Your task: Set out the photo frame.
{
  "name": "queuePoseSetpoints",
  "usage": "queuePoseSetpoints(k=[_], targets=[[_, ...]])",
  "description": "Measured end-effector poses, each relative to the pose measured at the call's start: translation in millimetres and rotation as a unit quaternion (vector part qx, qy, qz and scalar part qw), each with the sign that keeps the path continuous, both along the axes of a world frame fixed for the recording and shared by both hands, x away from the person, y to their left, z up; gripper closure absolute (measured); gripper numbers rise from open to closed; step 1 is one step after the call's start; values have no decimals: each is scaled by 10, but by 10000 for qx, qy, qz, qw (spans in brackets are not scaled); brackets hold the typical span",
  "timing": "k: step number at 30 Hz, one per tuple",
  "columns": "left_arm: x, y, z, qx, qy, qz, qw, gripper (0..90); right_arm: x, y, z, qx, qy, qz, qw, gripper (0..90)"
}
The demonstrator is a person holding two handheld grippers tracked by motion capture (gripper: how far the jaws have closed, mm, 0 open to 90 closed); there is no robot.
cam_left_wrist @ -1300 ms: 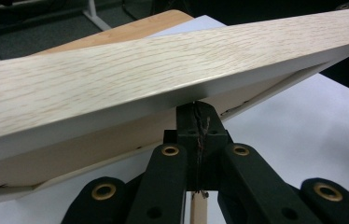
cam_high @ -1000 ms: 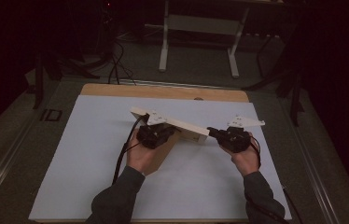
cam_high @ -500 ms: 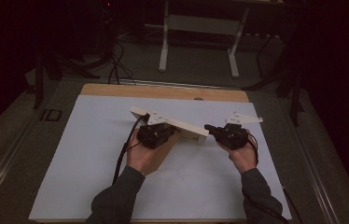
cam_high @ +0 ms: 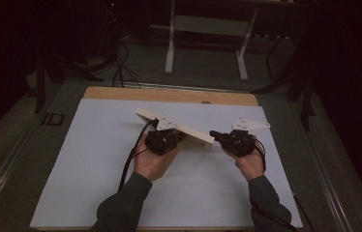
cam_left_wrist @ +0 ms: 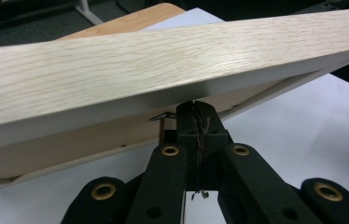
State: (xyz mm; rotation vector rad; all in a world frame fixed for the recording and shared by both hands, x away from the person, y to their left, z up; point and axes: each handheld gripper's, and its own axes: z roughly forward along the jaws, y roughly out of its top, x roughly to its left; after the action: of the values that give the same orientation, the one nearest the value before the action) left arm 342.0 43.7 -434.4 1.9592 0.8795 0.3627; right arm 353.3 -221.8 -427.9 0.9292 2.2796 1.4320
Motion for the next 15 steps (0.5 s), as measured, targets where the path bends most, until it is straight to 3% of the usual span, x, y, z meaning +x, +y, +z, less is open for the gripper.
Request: queuePoseSetpoints(k=[15], targets=[[22, -16, -11, 15, 41, 20, 10000, 900, -31, 29, -9, 24, 51, 109, 9999, 900]])
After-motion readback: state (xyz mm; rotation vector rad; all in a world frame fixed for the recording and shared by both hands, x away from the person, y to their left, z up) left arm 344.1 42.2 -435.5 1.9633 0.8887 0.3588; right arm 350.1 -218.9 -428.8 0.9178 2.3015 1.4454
